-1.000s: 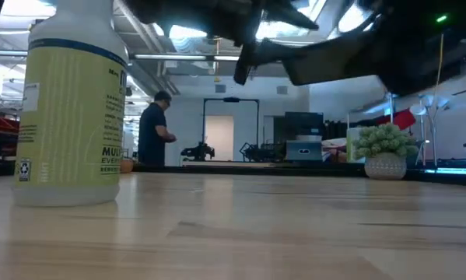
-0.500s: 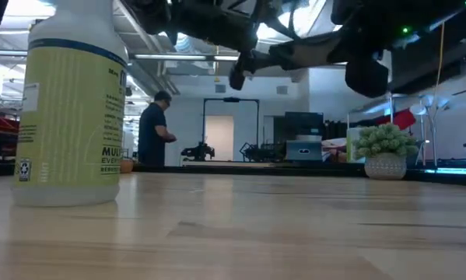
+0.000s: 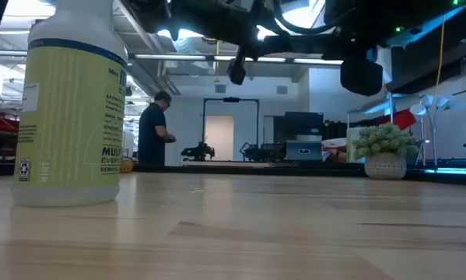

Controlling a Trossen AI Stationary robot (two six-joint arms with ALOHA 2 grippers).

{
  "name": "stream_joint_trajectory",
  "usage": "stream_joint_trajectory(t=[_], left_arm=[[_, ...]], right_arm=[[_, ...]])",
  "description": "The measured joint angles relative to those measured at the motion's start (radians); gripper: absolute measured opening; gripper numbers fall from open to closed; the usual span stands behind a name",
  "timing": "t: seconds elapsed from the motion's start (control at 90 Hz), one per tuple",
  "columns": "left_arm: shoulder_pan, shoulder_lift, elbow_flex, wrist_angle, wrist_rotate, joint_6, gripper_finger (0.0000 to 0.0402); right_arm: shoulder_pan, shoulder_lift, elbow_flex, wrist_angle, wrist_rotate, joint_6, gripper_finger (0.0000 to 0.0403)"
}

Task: Apply microfiber cloth
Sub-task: Spray the back of the black cellphone with the bottle cleaner

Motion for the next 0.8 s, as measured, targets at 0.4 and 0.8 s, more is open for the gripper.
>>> stream_joint_trajectory(t=[0.4, 0.8], left_arm=[[0.091, -0.205, 0.001, 0.068, 0.038, 0.237, 0.0014], [0.120, -0.552, 0.001, -0.735, -0.063, 0.682, 0.0014]], right_arm=[[0.094, -0.002, 0.002, 0.013, 0.022, -0.016, 0.0170], [0.042, -0.002, 0.001, 0.369, -0.837, 0.168, 0.0172]])
